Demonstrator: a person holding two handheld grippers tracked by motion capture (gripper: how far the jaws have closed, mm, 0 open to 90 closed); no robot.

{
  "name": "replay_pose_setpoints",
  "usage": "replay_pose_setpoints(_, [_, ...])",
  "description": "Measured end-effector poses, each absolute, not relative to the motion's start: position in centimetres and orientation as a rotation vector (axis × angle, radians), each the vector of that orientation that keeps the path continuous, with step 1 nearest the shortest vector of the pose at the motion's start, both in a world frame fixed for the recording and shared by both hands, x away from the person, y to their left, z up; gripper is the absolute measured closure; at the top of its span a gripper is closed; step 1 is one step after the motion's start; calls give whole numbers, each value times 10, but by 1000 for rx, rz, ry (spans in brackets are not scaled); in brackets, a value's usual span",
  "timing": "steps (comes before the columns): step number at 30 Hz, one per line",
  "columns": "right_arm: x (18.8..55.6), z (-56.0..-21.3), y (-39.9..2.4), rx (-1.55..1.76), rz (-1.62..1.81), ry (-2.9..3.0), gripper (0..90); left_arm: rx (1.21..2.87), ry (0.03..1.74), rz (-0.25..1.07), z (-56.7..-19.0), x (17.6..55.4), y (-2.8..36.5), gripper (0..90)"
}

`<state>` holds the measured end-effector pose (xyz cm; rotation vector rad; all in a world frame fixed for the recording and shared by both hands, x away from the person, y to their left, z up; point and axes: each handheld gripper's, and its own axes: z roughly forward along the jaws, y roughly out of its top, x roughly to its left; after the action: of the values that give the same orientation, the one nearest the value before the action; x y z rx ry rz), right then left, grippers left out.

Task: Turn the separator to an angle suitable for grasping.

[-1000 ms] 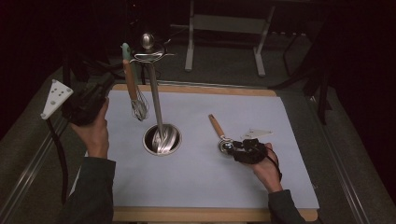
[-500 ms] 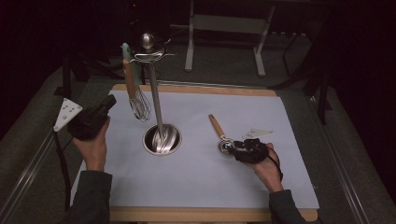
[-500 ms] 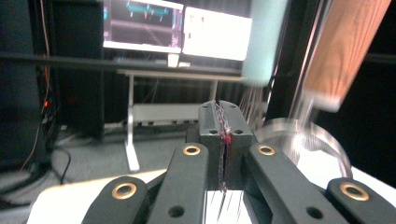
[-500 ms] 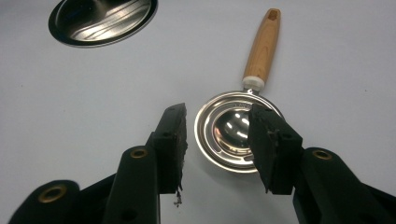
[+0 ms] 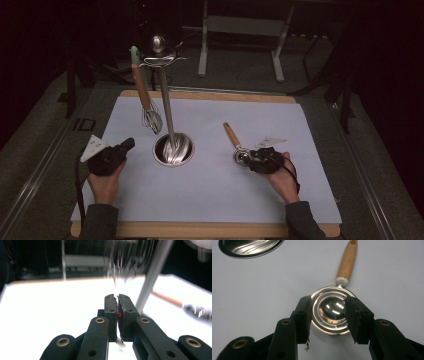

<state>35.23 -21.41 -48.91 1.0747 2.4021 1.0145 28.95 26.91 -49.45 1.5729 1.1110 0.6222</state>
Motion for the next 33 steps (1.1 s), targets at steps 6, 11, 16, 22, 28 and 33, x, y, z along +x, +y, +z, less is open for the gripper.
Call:
replay_pose_setpoints(6, [369, -490, -205, 1072, 958, 2406, 564, 1666, 1161, 599, -522, 287, 260, 844])
replay_pose_setpoints(11, [390, -493, -195, 1099, 921, 2404, 564, 1701, 1202, 595, -533, 291, 260, 833])
replay_pose_setpoints(16, [407, -494, -184, 1130, 904, 2411, 558, 1710, 1224, 598, -538, 292, 259, 831])
replay_pose_setpoints(22, [429, -498, -169, 1187, 853, 2392, 568, 1680, 1228, 588, -539, 291, 262, 819])
replay_pose_setpoints(28, [434, -509, -167, 1202, 762, 2438, 675, 1643, 1228, 575, -540, 290, 265, 811])
replay_pose_setpoints(33, [428, -511, -171, 1198, 761, 2444, 678, 1654, 1223, 580, -540, 290, 264, 809])
